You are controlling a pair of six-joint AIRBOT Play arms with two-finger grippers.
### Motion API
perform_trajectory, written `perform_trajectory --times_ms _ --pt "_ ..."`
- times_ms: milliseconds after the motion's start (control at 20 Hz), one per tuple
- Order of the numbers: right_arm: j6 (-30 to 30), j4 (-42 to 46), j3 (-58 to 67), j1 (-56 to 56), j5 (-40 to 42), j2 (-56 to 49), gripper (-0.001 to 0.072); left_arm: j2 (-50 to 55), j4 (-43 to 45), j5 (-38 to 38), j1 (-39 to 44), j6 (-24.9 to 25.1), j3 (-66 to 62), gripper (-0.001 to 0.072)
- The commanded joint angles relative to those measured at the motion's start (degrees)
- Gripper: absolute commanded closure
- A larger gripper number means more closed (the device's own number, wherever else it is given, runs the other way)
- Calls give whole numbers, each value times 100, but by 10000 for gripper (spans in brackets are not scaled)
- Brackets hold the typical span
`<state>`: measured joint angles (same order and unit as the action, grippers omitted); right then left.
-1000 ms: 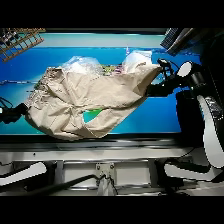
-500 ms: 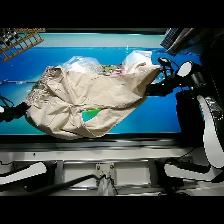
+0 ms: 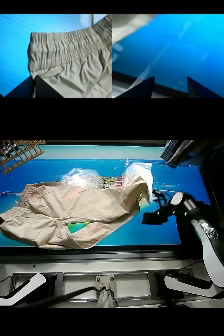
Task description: Fold the clothes and pants, and hang the long-sleeved shirts on hangers.
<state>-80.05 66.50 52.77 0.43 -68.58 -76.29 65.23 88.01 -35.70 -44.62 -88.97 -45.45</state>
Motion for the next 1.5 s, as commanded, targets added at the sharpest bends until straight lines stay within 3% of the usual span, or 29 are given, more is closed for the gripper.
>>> perform_trajectory --times_ms 0,150,250,1200,1250,1350,1450 --pt "-160 -1182 -931 4 1843 79 241 -120 107 -199 -173 -107 -9 700" --pt "-160 -2507 -1014 4 2892 79 241 -120 109 -205 -170 -105 -9 700" --pt "-173 -2911 -1014 4 3416 74 242 -118 109 -184 -170 -107 -9 700" --pt "-455 -3224 -909 511 4070 -796 247 -98 24 66 -170 -107 -11 700" --pt "-450 -3224 -907 553 4181 -837 330 -98 22 76 -170 -107 -11 700" --pt "-422 -3209 -874 579 4413 -835 568 -98 22 103 -170 -107 -11 700" --pt "-136 -3143 -704 562 4317 -813 694 -98 24 107 -170 -107 -11 700"
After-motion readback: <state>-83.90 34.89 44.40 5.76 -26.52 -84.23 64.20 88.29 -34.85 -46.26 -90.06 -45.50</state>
